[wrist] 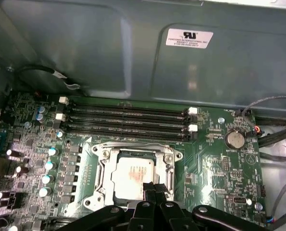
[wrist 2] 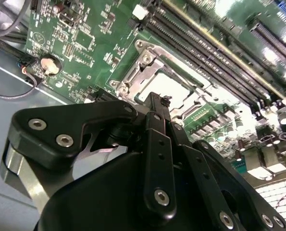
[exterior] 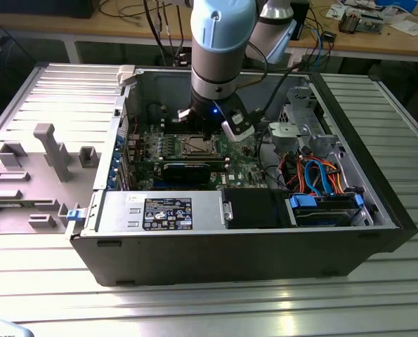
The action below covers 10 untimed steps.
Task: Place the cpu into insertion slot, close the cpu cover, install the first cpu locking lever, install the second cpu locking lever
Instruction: 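Install the second cpu locking lever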
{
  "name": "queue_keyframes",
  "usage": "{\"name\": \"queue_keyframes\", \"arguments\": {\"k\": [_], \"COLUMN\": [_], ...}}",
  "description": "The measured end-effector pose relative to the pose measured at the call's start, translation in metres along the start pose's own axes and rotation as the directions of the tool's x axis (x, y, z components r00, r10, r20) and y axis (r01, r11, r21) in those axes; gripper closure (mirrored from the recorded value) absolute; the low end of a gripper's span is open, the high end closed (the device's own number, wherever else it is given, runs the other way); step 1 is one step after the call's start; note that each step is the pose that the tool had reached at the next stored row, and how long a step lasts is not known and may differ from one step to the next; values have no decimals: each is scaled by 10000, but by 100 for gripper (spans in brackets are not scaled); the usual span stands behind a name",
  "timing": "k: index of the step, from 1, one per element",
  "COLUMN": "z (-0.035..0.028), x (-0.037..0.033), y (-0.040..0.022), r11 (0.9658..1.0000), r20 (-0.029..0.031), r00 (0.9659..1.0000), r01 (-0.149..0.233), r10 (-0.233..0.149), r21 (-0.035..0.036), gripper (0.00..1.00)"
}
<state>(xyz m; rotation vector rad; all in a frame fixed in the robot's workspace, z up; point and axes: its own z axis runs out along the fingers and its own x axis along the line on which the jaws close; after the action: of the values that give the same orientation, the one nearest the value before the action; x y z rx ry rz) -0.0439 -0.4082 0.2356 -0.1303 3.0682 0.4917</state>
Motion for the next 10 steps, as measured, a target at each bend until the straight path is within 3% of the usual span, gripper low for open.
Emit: {"name": "queue_keyframes", "arguments": {"k": [7, 9, 10], "z": [-37, -59, -63], "x": [9, 16, 19], "y": [-111, -178, -190], "r11": [10000, 10000, 10000], "r20": [-1, -1, -2], "r00": [10000, 10000, 10000], "r01": [1, 0, 0], "r10": [-1, 0, 0], "r21": [0, 1, 31], "gripper": [89, 89, 89]}}
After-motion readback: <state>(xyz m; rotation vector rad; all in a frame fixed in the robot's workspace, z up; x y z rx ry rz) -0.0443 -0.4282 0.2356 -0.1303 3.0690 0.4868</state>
